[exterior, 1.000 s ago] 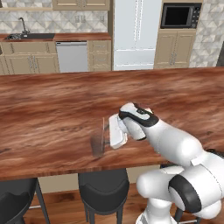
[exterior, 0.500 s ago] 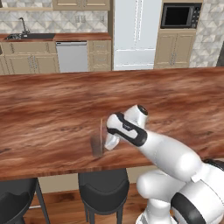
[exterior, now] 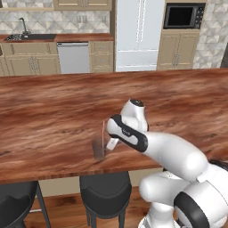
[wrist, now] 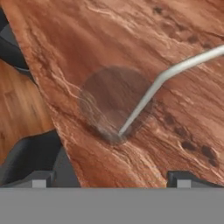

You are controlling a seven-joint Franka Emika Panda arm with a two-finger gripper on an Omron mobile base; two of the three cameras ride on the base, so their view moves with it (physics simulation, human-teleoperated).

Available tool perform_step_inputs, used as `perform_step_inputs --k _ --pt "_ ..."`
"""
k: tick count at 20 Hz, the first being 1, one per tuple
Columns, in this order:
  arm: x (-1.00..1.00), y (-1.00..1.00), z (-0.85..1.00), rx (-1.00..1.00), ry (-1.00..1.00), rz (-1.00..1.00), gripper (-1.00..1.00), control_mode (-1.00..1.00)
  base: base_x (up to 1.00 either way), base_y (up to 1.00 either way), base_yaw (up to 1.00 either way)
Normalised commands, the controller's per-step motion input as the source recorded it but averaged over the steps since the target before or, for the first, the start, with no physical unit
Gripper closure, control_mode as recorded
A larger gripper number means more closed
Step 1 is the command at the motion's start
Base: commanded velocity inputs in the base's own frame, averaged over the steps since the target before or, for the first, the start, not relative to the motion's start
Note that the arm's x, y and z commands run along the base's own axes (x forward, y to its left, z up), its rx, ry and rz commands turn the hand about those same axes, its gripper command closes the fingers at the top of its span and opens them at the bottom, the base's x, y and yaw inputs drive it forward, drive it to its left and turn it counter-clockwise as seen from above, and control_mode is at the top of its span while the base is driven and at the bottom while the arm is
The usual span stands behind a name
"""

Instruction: Take a straw from the drawer in front and place it inside the glass cup on the dining counter.

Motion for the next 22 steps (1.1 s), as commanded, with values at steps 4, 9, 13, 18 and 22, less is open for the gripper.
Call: perform_step_inputs --k 4,9,13,18,22 --pt "-0.52 -0.24 0.3 -0.06 0.27 -0.15 -1.0 -1.0 0.0 0.0 0.0" --pt "-0.71 -0.21 0.27 -0.06 0.22 -0.15 -1.0 -1.0 0.0 0.0 0.0" --pt "-0.82 -0.2 0.2 -0.06 0.13 -0.14 -1.0 -1.0 0.0 0.0 0.0" --pt "-0.54 -0.07 0.11 -0.18 -0.07 -0.11 -1.0 -1.0 0.0 0.0 0.0" --pt "-0.27 -0.06 0.04 -0.21 -0.18 -0.12 -1.0 -1.0 0.0 0.0 0.0"
